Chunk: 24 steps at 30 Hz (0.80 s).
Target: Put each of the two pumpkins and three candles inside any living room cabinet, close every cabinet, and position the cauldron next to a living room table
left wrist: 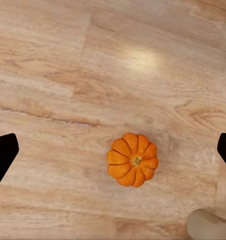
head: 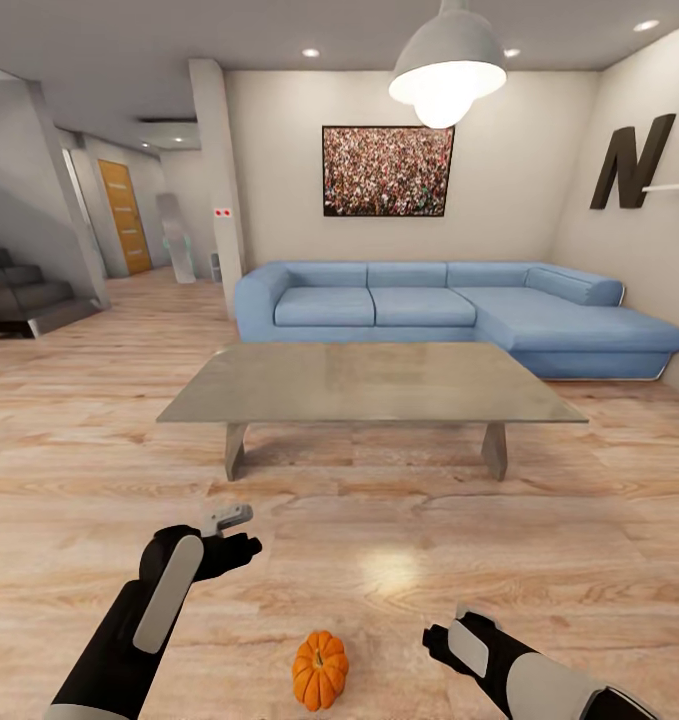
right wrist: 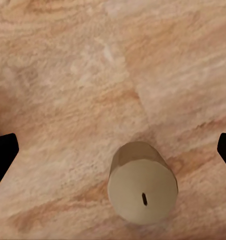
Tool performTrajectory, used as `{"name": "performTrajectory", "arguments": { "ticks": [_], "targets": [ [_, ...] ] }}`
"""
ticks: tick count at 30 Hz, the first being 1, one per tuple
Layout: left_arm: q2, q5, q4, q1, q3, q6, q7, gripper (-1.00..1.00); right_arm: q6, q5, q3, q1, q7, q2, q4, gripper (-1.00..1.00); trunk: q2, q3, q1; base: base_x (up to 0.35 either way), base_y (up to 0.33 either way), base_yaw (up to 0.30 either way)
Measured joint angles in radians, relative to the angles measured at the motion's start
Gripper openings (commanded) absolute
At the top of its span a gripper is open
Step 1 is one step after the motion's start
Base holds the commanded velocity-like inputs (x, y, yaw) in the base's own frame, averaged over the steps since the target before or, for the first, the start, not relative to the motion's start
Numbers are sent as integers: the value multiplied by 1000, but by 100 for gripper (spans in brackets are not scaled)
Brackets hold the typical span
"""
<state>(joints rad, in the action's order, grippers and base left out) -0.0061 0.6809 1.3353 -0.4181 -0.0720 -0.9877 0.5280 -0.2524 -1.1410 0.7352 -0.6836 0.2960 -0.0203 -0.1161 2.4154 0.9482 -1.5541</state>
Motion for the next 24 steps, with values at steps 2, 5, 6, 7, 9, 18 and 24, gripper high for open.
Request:
{"name": "performTrajectory", "arguments": {
  "ticks": [2, 5, 6, 7, 9, 18, 24],
  "targets": [
    [0, 0, 0, 0, 0, 0, 0, 100, -12, 0, 0, 0, 1, 0, 0, 100, 14, 6, -8, 0, 0, 0],
    [0, 1, 0, 0, -1, 0, 0, 100, -29, 3, 0, 0, 4, -3, 0, 100, 35, 16, -19, 0, 0, 0],
    [0, 1, 0, 0, -1, 0, 0, 100, -30, 5, 0, 0, 4, -5, -1, 100, 42, 19, -23, 0, 0, 0],
    [0, 1, 0, 0, -1, 0, 0, 100, -30, 6, 1, 0, 4, -7, -1, 100, 49, 22, -27, 0, 0, 0],
    [0, 1, 0, 0, -1, 0, 0, 100, -29, 7, 1, 0, 5, -8, -1, 100, 63, 28, -35, 0, 0, 0],
    [0, 1, 0, 0, -1, 0, 0, 100, -25, 7, 1, 1, 6, -9, 0, 100, 86, 61, -49, 0, 0, 0],
    [0, 1, 0, 0, 0, 0, 0, 100, -21, 7, 0, 1, 6, -7, 0, 100, 87, 84, -52, 0, 0, 0]
  ]
}}
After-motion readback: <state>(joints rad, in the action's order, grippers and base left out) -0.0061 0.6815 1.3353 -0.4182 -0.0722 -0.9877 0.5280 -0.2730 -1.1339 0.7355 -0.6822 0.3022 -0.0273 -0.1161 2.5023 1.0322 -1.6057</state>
